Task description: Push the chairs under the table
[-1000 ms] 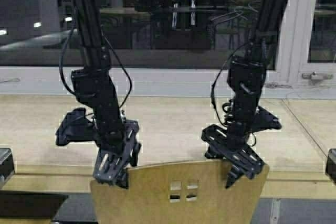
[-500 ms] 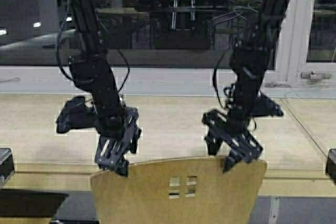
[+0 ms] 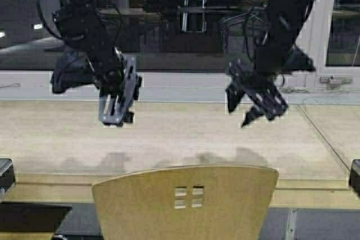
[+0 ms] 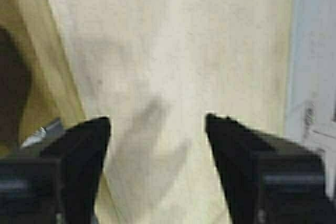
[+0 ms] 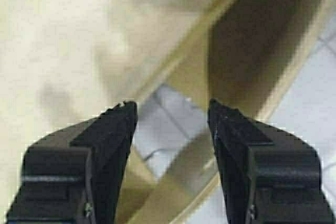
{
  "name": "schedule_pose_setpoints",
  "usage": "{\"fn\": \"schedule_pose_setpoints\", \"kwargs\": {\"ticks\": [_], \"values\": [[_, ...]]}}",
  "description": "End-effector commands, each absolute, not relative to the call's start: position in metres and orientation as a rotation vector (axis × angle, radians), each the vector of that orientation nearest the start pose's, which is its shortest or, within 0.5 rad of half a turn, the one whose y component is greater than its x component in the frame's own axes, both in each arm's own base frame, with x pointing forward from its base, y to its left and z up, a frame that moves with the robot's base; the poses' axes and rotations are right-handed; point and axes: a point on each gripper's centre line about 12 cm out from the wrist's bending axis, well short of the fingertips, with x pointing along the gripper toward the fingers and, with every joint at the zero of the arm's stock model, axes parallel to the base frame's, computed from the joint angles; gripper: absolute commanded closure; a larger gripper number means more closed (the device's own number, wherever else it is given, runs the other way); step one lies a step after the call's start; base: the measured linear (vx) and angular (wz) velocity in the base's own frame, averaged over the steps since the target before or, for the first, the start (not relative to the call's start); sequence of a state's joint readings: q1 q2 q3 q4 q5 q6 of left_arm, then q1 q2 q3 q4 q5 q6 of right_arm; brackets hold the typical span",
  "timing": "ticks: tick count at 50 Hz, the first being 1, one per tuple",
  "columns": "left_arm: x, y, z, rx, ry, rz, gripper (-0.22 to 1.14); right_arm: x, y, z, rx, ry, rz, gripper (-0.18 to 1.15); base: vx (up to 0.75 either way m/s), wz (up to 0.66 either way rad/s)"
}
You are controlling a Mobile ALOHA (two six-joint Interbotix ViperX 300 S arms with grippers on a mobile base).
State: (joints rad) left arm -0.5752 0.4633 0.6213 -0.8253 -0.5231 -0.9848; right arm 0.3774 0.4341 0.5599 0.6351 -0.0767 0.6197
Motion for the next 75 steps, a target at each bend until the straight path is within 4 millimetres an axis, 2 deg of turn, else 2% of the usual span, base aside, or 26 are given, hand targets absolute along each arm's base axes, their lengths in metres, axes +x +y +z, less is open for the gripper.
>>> {"fn": "schedule_pose_setpoints", "kwargs": {"ticks": [1,5,8,16,24,28,43,52,57,61,65,72,75], "values": [[0.37,-0.191,0.072,-1.376,0.554,0.298,0.02,0.39,0.149,0.07,0.984,0.892,-0.235,0.16,-0.01,-0.02],[0.366,-0.19,0.091,-1.379,0.534,0.252,0.02,0.389,0.149,0.088,0.97,0.863,-0.196,0.16,-0.01,-0.01],[0.364,-0.188,0.105,-1.352,0.522,0.199,0.02,0.39,0.149,0.104,0.893,0.835,-0.127,0.16,-0.01,-0.01],[0.352,-0.171,0.15,-1.067,0.496,-0.053,0.02,0.382,0.147,0.158,0.561,0.762,0.094,0.16,-0.03,-0.02],[0.335,-0.152,0.193,-0.854,0.486,-0.177,0.02,0.375,0.131,0.203,0.469,0.69,0.149,0.16,-0.05,-0.03],[0.329,-0.15,0.213,-0.763,0.492,-0.215,0.02,0.369,0.128,0.226,0.422,0.651,0.184,0.16,-0.07,0.0],[0.321,-0.153,0.286,-0.218,0.476,-0.371,0.02,0.345,0.115,0.281,0.176,0.53,0.276,0.16,-0.12,0.03],[0.313,-0.146,0.318,-0.076,0.459,-0.396,0.02,0.325,0.092,0.309,0.056,0.481,0.257,0.16,-0.18,0.12],[0.309,-0.143,0.316,0.011,0.445,-0.404,0.02,0.314,0.088,0.318,0.003,0.447,0.259,0.16,-0.17,0.14],[0.31,-0.142,0.298,0.075,0.453,-0.409,0.02,0.314,0.087,0.317,-0.007,0.429,0.259,0.16,-0.17,0.12],[0.307,-0.141,0.274,0.108,0.447,-0.419,0.02,0.316,0.088,0.309,0.002,0.404,0.258,0.16,-0.18,0.11],[0.291,-0.135,0.236,0.151,0.445,-0.44,0.02,0.309,0.088,0.284,0.008,0.391,0.263,0.16,-0.25,0.09],[0.29,-0.134,0.235,0.147,0.435,-0.442,0.02,0.309,0.091,0.283,0.009,0.367,0.273,0.16,-0.29,0.06]]}}
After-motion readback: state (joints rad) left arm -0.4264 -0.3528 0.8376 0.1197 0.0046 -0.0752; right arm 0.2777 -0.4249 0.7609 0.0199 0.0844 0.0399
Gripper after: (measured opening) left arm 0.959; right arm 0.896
